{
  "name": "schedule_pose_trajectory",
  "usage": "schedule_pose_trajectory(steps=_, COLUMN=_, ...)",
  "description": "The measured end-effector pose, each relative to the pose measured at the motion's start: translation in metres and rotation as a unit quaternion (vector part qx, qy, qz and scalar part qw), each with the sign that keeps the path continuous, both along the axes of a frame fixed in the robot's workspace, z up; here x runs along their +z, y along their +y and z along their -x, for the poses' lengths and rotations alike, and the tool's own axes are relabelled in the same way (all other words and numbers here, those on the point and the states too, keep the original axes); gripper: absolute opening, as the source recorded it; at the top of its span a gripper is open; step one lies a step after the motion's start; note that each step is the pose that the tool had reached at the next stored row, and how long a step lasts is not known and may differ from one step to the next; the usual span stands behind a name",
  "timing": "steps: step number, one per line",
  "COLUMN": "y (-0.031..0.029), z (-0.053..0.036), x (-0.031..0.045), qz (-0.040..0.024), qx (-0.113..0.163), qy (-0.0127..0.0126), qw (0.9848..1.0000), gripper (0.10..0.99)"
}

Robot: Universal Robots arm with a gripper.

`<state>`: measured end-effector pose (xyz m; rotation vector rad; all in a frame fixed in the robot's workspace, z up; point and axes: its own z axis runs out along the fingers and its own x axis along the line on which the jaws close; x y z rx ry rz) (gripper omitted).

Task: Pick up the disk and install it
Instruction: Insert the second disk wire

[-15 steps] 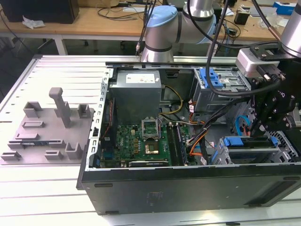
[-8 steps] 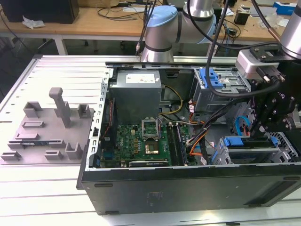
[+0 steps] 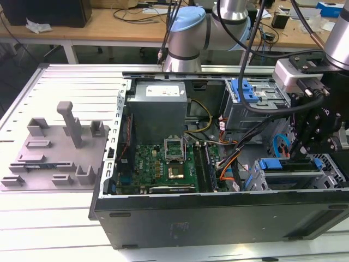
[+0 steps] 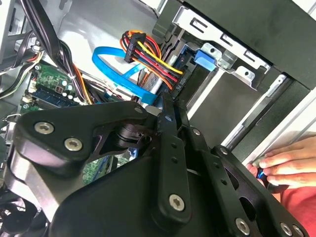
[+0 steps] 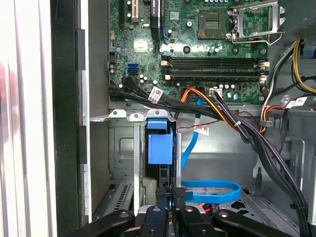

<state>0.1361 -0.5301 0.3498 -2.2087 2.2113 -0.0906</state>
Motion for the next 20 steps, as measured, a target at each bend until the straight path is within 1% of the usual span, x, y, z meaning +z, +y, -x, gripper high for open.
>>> schedule_pose_trajectory(steps=20, y=0.0000, z=-0.0011, x=-0.0083, qz=0.0000, qx=0.002, qy=0.0000, qw=1.0000, gripper=0.161)
